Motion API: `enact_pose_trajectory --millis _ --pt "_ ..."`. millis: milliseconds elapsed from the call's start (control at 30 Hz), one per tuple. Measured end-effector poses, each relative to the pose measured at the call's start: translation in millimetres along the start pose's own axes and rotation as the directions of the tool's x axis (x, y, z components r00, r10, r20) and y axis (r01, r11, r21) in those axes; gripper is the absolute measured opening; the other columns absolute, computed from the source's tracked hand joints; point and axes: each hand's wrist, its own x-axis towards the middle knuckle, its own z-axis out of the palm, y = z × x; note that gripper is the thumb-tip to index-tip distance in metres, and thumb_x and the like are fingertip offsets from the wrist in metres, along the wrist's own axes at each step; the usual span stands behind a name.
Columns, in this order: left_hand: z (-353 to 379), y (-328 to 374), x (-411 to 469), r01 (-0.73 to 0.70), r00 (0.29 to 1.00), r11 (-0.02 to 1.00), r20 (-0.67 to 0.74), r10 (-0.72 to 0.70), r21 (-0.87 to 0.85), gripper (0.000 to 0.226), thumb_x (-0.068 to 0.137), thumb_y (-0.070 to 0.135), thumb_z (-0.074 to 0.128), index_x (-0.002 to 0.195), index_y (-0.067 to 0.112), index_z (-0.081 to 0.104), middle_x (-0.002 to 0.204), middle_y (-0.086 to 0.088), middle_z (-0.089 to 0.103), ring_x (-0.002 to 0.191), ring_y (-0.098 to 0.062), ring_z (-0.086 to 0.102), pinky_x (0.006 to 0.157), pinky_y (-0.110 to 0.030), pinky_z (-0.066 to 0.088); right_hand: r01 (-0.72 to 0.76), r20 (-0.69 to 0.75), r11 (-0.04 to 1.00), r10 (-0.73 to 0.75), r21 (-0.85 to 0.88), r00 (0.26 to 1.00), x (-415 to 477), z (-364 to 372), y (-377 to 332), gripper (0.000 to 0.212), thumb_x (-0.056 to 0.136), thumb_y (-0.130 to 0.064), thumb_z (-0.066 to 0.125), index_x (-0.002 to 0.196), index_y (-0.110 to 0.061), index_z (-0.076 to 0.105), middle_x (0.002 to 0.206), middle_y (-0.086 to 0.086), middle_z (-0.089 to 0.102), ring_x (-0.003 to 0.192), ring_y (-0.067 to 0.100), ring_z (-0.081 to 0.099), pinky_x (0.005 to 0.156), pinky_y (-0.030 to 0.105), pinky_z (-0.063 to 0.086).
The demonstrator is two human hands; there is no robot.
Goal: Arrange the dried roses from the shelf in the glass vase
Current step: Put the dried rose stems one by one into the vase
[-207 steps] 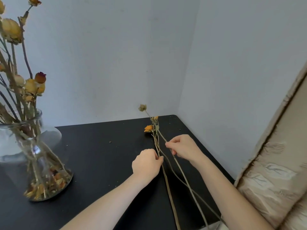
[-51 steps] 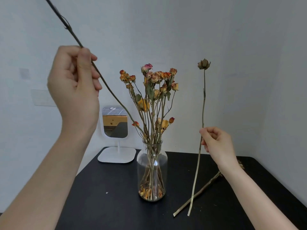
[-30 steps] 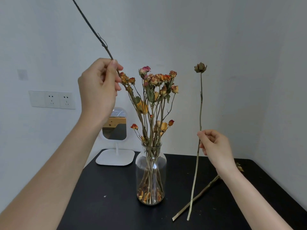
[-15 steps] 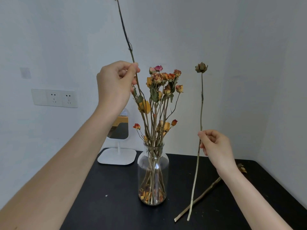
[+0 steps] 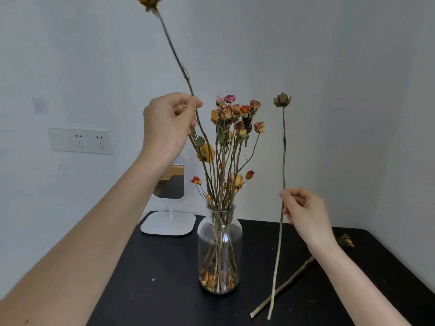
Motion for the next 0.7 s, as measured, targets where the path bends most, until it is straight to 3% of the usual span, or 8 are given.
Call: enact_pose_trajectory --millis 100,167,333,500,700 --pt "-6 -1 5 0.0 0.996 0.996 -0.086 -0.008 -0.095 0.021 0.092 0.019 0.05 0.09 0.016 0.07 0.053 0.007 0.051 0.043 -0.001 0.045 0.044 -0.009 0.035 0.008 0.004 1.0 -0.008 -0.006 1.0 0 0 1 0.008 0.091 -0.023 0.055 0.084 -0.022 0.059 0.063 0.003 0.058 0.058 0.011 0.054 0.058 0.022 0.042" --pt "-9 -3 7 0.012 0.999 0.996 -0.049 -0.016 -0.087 0.022 0.093 0.019 0.049 0.091 0.015 0.071 0.053 0.009 0.051 0.042 0.0 0.045 0.044 -0.009 0.035 0.007 0.0 1.0 -0.007 -0.01 1.0 0 -1 3 0.007 0.091 -0.023 0.056 0.085 -0.022 0.059 0.063 0.002 0.058 0.058 0.011 0.054 0.059 0.022 0.043" --pt "3 -24 -10 0.053 0.975 0.994 0.211 -0.071 0.09 0.021 0.093 0.019 0.05 0.089 0.019 0.07 0.055 0.008 0.051 0.041 0.002 0.046 0.043 -0.006 0.037 0.004 0.002 1.0 -0.004 -0.011 1.0 0 1 5 0.007 0.091 -0.024 0.056 0.088 -0.019 0.06 0.063 0.002 0.058 0.058 0.011 0.054 0.059 0.022 0.042" --pt "12 -46 -30 0.054 0.856 0.97 0.489 -0.167 0.237 0.015 0.088 0.028 0.059 0.075 0.028 0.066 0.046 0.01 0.054 0.039 0.002 0.05 0.043 -0.01 0.041 0.005 0.007 1.0 -0.005 -0.018 1.0 -1 1 8 0.008 0.091 -0.024 0.056 0.087 -0.019 0.06 0.062 0.002 0.058 0.055 0.009 0.053 0.058 0.021 0.041" --pt "17 -55 -35 0.164 0.964 0.986 0.217 -0.156 -0.02 0.01 0.083 0.031 0.066 0.073 0.035 0.067 0.044 0.014 0.056 0.04 0.002 0.049 0.042 -0.01 0.04 0.001 0.011 1.0 0.0 -0.028 1.0 0 0 11 0.008 0.091 -0.023 0.056 0.089 -0.018 0.061 0.063 0.003 0.058 0.057 0.011 0.054 0.058 0.021 0.042"
